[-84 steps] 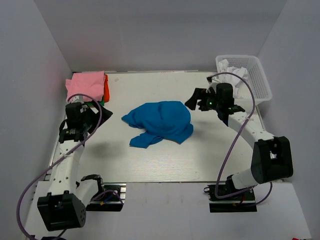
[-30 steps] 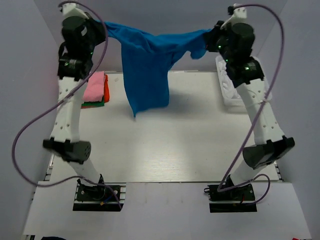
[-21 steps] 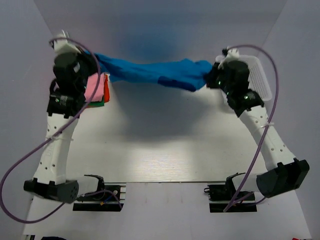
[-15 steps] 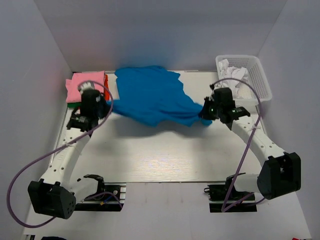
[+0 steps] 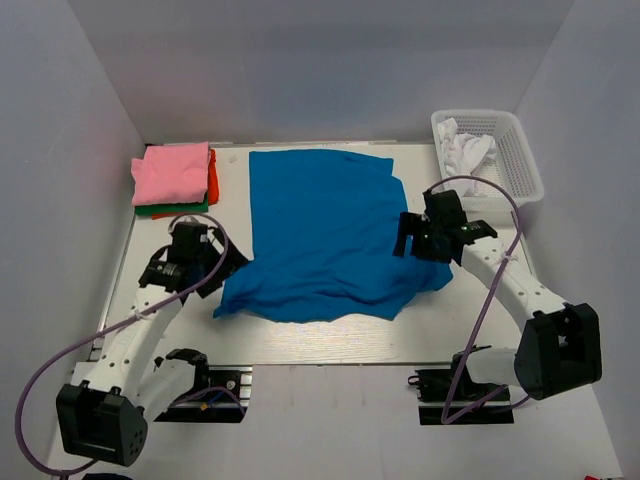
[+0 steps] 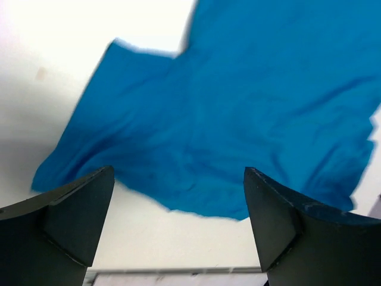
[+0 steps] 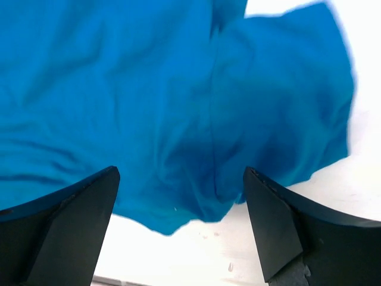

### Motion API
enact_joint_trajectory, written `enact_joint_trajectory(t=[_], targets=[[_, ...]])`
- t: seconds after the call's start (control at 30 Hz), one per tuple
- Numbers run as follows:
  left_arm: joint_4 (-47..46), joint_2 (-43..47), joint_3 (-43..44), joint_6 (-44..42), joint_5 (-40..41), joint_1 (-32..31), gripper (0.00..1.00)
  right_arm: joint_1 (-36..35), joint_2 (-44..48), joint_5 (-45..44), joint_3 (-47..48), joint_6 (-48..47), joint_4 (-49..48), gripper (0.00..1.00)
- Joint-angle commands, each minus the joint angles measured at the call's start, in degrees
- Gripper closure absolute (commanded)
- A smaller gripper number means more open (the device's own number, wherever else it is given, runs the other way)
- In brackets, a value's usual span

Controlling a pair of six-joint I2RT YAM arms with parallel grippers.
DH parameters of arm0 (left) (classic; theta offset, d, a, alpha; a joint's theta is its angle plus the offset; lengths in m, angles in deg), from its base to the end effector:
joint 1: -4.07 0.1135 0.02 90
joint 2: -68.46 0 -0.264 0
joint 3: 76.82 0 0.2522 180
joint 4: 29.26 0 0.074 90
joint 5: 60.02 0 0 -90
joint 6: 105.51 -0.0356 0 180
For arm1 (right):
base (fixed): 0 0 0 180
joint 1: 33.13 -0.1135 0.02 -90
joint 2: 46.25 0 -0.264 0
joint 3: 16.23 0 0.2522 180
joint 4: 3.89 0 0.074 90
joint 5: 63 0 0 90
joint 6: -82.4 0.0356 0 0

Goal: Fold and stack the t-shirts
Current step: Flatten out the tshirt

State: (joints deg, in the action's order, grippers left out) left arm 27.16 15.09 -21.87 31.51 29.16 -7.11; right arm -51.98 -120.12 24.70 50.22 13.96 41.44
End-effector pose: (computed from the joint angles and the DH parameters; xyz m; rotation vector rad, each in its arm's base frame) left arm 0.1742 -0.0350 0.2427 -0.7887 2.4579 -0.4139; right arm 0.2494 0.0836 0.2473 0.0762 2.5061 0.2446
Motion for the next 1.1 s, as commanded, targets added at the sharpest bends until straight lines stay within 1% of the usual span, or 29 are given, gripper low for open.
enact_joint_trajectory(t=[0.0,0.03,0.07,0.1,0.13,0.2,0.23,0.27,0.3,0.37,0.4,0.43,0.47,0.5,0.53,0.57,0.63,0.7,0.73,0.77,0.83,0.87,0.9,0.93,0.97,1.0,1.03,1.07], targets=[[-6.60,-4.27,7.05,-3.34,0.38,-0.25,0.00,0.13,0.75,-4.81,4.00,-0.56,-1.16,0.10],[-8.18,-8.90,8.37,-4.13,-0.32,-0.25,0.00,0.04,0.31,-5.07,4.18,0.49,-1.51,0.10],[-11.68,-11.73,10.99,-5.70,-2.50,-0.25,0.00,0.13,-0.74,-4.73,4.09,0.76,-2.12,0.10],[-13.20,-14.63,12.67,-6.67,-3.22,-0.25,0.00,-0.04,-1.88,-4.12,4.00,1.11,-3.09,0.10],[-14.86,-20.84,15.82,-7.64,-4.18,-0.86,0.00,0.04,-2.51,-2.54,3.48,1.46,-3.88,0.10],[-18.56,-27.29,19.61,-9.83,-4.98,-0.86,0.00,0.30,-5.31,-1.48,2.78,2.52,-4.94,0.10],[-19.53,-30.45,23.46,-10.54,-5.59,-1.47,0.00,0.22,-6.02,-1.13,2.08,2.78,-5.46,0.10],[-20.67,-36.66,25.59,-11.33,-6.12,-2.00,0.00,0.13,-7.51,-0.25,1.46,3.39,-5.82,0.10],[-20.68,-39.86,30.04,-12.56,-6.12,-2.61,0.00,0.13,-8.57,0.45,1.02,3.49,-6.52,0.10],[-20.68,-46.01,35.07,-13.88,-8.57,-3.23,0.00,0.13,-9.97,1.42,-0.04,4.18,-6.87,0.10],[-20.68,-48.91,37.27,-14.59,-9.11,-3.23,0.00,0.22,-10.77,1.43,-0.65,4.28,-7.14,0.10],[-21.20,-54.16,41.13,-15.12,-9.11,-4.10,0.00,0.31,-11.38,1.34,-0.92,4.36,-7.83,0.10],[-21.99,-56.65,42.73,-16.16,-9.72,-4.90,0.00,0.48,-12.69,1.17,-1.27,4.89,-8.19,0.10],[-21.39,-59.02,44.40,-16.18,-9.21,-4.90,0.00,0.66,-13.23,1.51,-1.36,5.07,-8.45,0.10],[-19.99,-61.31,48.24,-16.70,-7.29,-4.90,0.00,0.92,-13.76,1.17,-1.36,5.50,-9.33,0.10],[-18.93,-65.07,49.85,-17.40,-5.87,-4.90,0.00,1.01,-15.33,1.08,-0.84,5.33,-9.60,0.10],[-18.92,-67.56,51.09,-18.19,-3.41,-5.43,0.00,1.18,-16.57,1.34,-0.31,4.55,-9.95,0.10],[-18.92,-70.98,51.62,-18.20,-3.40,-5.43,0.00,1.71,-19.73,0.64,1.53,3.93,-8.65,0.10],[-15.96,-72.22,52.75,-18.20,-2.62,-5.43,0.00,1.54,-20.87,-0.06,2.15,3.84,-8.11,0.10],[-14.28,-73.19,52.77,-17.24,-1.65,-5.43,0.00,1.54,-23.40,-0.94,3.55,3.66,-7.32,0.10],[-10.60,-73.99,50.84,-16.01,1.41,-5.43,0.00,1.63,-25.44,-2.96,6.97,3.14,-5.82,0.10],[-9.27,-73.99,47.18,-13.13,2.83,-5.43,0.00,1.89,-29.19,-3.05,8.12,2.09,-4.43,0.10],[-5.51,-71.29,45.14,-11.45,6.50,-5.43,0.00,2.15,-30.36,-4.36,12.40,1.56,-3.72,0.10],[-4.17,-69.35,42.60,-9.52,9.06,-5.43,0.00,2.15,-34.55,-5.50,14.01,1.64,-2.93,0.10],[-4.16,-66.90,35.78,-6.36,11.87,-6.74,0.00,2.50,-35.81,-6.39,15.76,1.12,-1.88,0.10],[-3.64,-64.26,32.06,-5.20,11.89,-6.75,0.00,2.76,-37.21,-6.40,21.00,0.50,-1.52,0.10],[-3.63,-58.67,28.28,-3.28,11.89,-7.62,0.00,2.85,-41.40,-5.87,22.97,-0.81,-1.34,0.10],[-3.63,-55.65,21.11,-2.12,11.02,-9.19,0.02,2.77,-43.36,-4.56,24.99,-2.04,-1.69,0.10]])
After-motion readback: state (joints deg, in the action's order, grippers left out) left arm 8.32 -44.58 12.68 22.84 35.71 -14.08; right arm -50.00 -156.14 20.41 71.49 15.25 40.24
